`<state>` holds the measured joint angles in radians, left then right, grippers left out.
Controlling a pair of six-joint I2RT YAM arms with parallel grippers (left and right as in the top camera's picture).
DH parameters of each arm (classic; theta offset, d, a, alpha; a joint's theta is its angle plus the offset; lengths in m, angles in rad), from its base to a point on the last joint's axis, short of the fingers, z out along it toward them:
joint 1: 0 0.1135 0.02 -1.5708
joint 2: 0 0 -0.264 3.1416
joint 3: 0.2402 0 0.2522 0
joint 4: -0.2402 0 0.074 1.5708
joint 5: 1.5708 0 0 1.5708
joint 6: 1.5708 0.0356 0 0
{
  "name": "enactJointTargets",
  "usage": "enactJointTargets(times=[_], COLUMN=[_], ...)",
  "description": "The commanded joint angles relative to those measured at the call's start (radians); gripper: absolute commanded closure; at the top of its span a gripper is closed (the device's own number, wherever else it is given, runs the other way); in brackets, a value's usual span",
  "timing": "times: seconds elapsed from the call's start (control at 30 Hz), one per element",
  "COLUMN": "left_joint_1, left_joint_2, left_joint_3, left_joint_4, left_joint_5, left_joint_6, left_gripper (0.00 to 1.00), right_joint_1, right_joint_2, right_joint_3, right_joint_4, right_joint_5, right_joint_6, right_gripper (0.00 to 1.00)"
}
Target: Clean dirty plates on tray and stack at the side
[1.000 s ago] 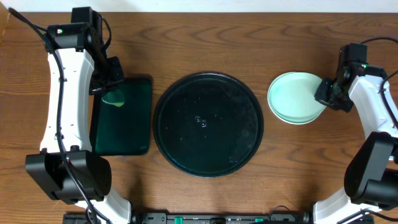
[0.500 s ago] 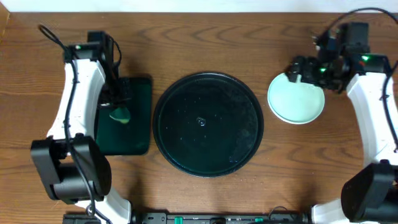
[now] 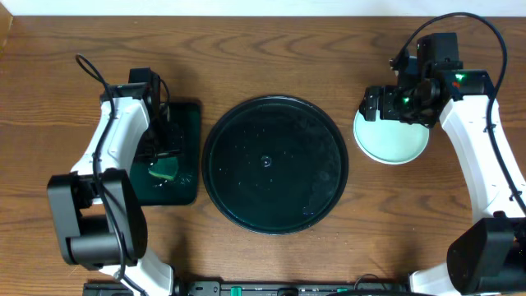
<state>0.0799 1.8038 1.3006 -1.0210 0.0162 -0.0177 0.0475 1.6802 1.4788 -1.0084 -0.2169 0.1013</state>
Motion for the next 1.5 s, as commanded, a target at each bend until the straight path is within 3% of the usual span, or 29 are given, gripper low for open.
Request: enactJointTargets(times=[0.0, 0.3, 0.6, 1.0, 1.17, 1.47], left_joint_1=[0.005, 0.005, 0.005, 0.005, 0.005, 0.005], left_joint_2=[-0.145, -0.473, -0.496, -0.496, -0.496, -0.496], left_joint_3=[0.064, 0.065, 0.065, 0.065, 0.065, 0.065], left_joint_4=[-0.039, -0.040, -0.040, -0.040, -0.040, -0.040], left_joint_5=[-0.002, -0.002, -0.002, -0.002, -0.002, -0.002], left_joint_6=[0.007, -0.020, -0.020, -0.020, -0.020, -0.020], left_gripper=[0.28, 0.27, 0.27, 0.27, 0.27, 0.27], right_joint_1=[0.013, 0.055, 0.059, 0.059, 0.058, 0.058], right_joint_2=[-0.031, -0.251, -0.535, -0.597, -0.592, -0.813], right_joint_3=[0.008, 0.009, 0.009, 0.009, -0.027, -0.420], right_joint_4=[-0.002, -0.040, -0.098, -0.218, -0.088, 0.451], right_joint_5=[0.012, 0.127, 0.130, 0.164, 0.167, 0.156], right_joint_6=[-0.013, -0.013, -0.013, -0.013, -0.060, -0.174], right_gripper=[0.01, 0.01, 0.01, 0.01, 0.01, 0.01])
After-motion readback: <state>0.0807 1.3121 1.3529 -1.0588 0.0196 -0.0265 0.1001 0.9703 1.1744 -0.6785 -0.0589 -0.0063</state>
